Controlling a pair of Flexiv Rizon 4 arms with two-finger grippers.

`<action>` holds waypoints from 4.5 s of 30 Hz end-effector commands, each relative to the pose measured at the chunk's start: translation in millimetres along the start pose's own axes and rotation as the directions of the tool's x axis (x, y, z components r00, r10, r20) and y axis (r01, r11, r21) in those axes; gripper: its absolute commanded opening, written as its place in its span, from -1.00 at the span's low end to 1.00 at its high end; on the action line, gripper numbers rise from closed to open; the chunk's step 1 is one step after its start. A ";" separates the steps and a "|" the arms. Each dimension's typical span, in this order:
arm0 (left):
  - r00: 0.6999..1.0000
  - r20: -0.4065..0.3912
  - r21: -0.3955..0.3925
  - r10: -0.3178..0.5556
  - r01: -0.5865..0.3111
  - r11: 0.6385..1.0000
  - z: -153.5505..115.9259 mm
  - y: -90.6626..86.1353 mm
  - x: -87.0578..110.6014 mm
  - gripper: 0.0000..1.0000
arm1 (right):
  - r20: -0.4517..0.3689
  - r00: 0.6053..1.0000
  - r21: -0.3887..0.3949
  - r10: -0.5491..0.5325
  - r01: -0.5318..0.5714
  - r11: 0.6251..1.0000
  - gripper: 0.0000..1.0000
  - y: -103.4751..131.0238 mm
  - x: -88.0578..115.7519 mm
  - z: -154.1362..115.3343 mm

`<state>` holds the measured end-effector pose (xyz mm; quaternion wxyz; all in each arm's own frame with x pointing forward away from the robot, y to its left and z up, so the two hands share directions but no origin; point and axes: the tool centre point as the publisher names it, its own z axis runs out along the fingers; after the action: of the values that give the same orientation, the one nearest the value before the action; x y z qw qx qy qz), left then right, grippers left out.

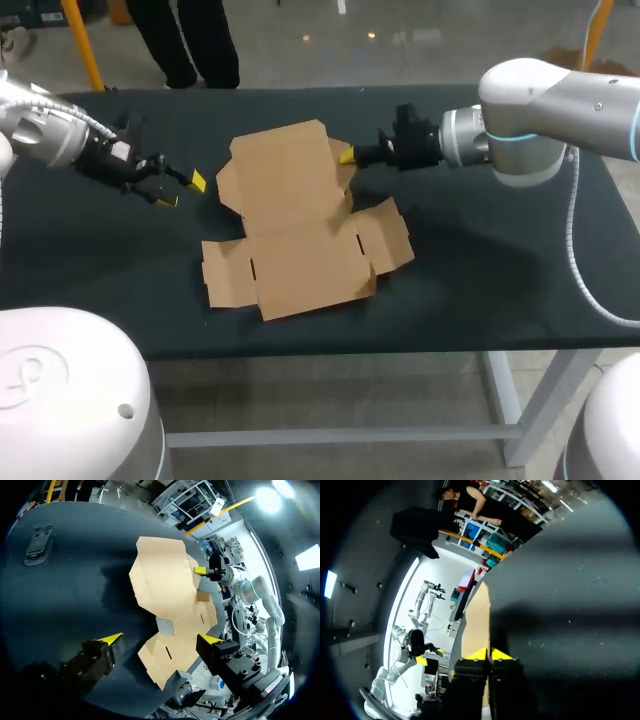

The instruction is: Assemble the packaging by folding the flat box into shape, placing the metal phone stand inside, and closing the box properly

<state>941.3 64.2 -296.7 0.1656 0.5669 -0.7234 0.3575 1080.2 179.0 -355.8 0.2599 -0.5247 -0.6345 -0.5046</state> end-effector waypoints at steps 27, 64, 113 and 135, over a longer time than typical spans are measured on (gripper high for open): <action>0.895 -0.117 0.310 0.429 -0.378 0.873 18.5 -51.9 15.7 1.00 | -0.173 0.928 -0.324 -0.331 0.263 0.909 -1.00 -6.2 52.3 -41.0; 0.721 -0.304 0.418 0.623 -0.486 0.767 63.1 -88.9 46.9 -0.09 | -0.173 0.885 -0.442 -0.432 0.322 0.837 -1.00 0.6 72.5 -37.7; 0.626 -0.380 0.458 0.681 -0.512 0.726 80.0 -102.7 72.8 -1.00 | -0.171 0.876 -0.458 -0.450 0.334 0.824 -0.28 3.7 80.1 -47.0; 0.590 -0.375 0.469 0.715 -0.544 0.695 76.9 -130.3 84.6 -1.00 | 0.093 0.873 -0.395 -0.480 0.474 0.787 -1.00 -34.4 97.0 -127.8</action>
<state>1042.0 -59.1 -254.0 0.1245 0.1709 -0.7343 0.6451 1014.4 113.9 -247.0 0.0396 -0.3654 -0.6276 -0.6863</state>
